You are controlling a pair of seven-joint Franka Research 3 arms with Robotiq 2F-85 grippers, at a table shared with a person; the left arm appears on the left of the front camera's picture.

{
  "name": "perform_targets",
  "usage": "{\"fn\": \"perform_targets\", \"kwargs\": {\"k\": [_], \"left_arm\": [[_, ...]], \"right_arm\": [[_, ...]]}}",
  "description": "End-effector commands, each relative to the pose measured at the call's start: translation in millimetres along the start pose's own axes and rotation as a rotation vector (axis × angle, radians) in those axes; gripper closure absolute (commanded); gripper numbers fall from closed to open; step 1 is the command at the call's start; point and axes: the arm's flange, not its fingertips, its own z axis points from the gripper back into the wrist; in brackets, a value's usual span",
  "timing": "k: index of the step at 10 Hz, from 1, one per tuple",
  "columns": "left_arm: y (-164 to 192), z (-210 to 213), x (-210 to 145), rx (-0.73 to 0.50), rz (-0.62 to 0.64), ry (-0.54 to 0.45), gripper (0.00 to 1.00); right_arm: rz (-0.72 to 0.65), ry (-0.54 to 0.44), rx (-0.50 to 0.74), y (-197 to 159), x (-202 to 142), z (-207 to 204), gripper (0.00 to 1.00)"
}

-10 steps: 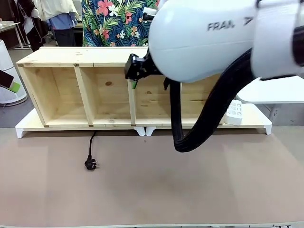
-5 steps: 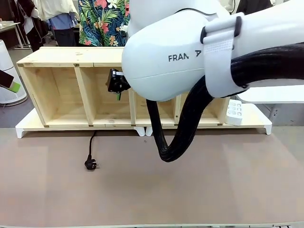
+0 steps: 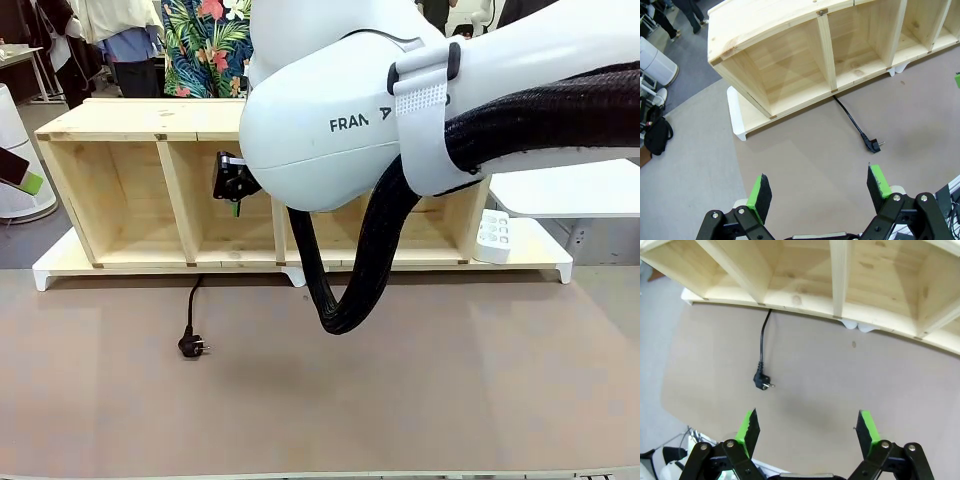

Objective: Perform cable management.
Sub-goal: When the cord part of the Power Cable appears at the lower middle area of the table and stops, grasp the cord part of the Power Cable.

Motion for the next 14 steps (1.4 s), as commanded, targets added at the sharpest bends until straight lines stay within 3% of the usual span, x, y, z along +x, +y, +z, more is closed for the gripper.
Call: {"fn": "perform_targets", "kwargs": {"k": [1,10,14], "left_arm": [[1,0,1,-0.001,0.004,-0.007,0.0],[1,0,1,-0.001,0.004,-0.007,0.0],[1,0,1,-0.001,0.004,-0.007,0.0]], "right_arm": [[0.002,-0.005,-0.006,-1,-3,2,0.0],[0.001,-0.001,0.006,0,0,3,0.0],[0.044,0.046,0.061,43,21,-18,0.0]]}}
